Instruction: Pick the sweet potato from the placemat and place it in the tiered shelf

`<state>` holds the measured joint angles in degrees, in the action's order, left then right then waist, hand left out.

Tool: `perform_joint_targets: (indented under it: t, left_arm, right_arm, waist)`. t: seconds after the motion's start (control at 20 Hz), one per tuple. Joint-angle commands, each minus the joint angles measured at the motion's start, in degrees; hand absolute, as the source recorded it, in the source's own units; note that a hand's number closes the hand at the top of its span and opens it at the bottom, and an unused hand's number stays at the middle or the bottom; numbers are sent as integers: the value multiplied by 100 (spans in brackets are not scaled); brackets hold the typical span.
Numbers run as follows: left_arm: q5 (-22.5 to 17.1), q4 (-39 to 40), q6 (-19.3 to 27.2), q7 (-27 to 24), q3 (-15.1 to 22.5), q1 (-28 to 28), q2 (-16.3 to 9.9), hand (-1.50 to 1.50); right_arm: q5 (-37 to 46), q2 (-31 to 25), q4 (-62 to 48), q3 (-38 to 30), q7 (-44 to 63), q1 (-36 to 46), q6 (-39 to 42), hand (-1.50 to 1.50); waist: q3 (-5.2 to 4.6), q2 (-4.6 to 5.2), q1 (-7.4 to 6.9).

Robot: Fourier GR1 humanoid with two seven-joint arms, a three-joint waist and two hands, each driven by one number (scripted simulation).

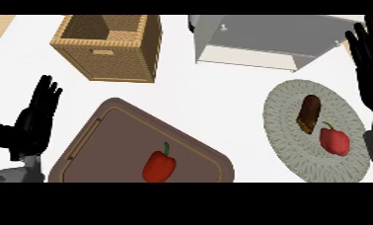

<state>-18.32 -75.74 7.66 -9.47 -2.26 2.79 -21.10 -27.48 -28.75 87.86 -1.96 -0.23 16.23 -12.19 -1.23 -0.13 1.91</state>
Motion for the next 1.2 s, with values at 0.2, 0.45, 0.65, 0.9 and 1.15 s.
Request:
perform_joint_targets:
  t: [0.2,0.45,0.65,0.9,1.15]
  left_arm:
    - [521,-631,531,401,373,653,82,0]
    - [635,-1072,694,990,528,454,162,0]
    - [941,-1974,988,1550,754,78,339,0]
    - [916,-1795,969,1620,748,303,292,0]
    - [1071,-1779,1031,1790,892,541,338,0]
  right_arm:
    - [1590,-725,-1231,1139,1118,491,-135,150]
    - [1979,-313,-2075,739,1443,663,-1090,-150]
    - [1839,-719,-1514,608,1605,753,-20,-150]
    - [1927,-1810,-998,1398,3092,1222,1460,-150]
    - [2179,-1857,-798,2317,4558,1982,2456,-150]
  waist:
    - [118,93,-482]
    - [126,21,-283]
    - [124,2,-228]
    - [105,-21,-259]
    - [102,7,-393]
